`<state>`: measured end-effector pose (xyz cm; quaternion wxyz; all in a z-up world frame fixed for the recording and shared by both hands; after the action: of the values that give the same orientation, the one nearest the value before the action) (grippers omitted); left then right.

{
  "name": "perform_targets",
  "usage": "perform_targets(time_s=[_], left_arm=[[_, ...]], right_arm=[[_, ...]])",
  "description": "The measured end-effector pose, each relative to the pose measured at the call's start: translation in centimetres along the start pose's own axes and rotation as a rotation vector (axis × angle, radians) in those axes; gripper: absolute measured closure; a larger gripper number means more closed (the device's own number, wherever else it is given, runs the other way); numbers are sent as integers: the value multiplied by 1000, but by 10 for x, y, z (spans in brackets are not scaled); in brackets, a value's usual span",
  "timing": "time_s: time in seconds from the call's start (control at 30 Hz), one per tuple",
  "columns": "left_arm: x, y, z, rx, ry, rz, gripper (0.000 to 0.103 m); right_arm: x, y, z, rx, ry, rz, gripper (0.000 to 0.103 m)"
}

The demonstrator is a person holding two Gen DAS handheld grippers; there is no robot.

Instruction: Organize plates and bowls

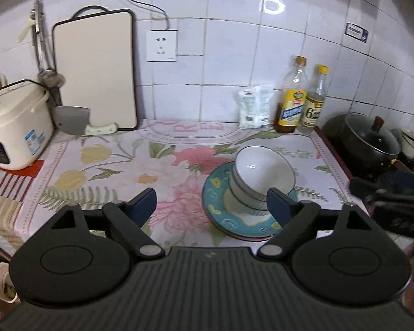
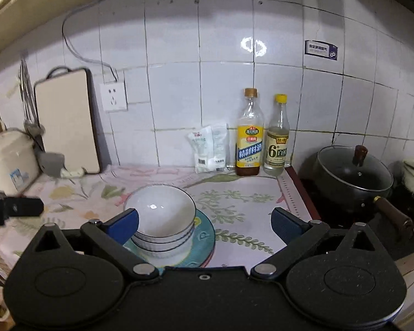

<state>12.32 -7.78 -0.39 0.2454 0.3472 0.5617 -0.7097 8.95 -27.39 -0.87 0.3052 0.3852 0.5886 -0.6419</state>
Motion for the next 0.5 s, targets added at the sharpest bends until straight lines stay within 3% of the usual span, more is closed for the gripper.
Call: perform_targets(time_s=[0.27,0.5], left_arm=[[17,-11,10,-31,83,-31,13],[26,-17,14,-81,58,-5,12]], right_arm=[[5,-21,13,3,61,-3,0],[11,-28,15,8,40,-5,0]])
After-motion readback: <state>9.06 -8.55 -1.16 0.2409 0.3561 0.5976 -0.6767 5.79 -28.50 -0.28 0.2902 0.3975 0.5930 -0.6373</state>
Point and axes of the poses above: each gripper's, at about its wrist camera, not at the fingertips, and y roughly the way its jaws point, z to its right, x to its underside, the point moved 6 cm from there along y, roughly the way its jaws point, and after that the axes turned 4 degrees about x, right-handed, at the moved point
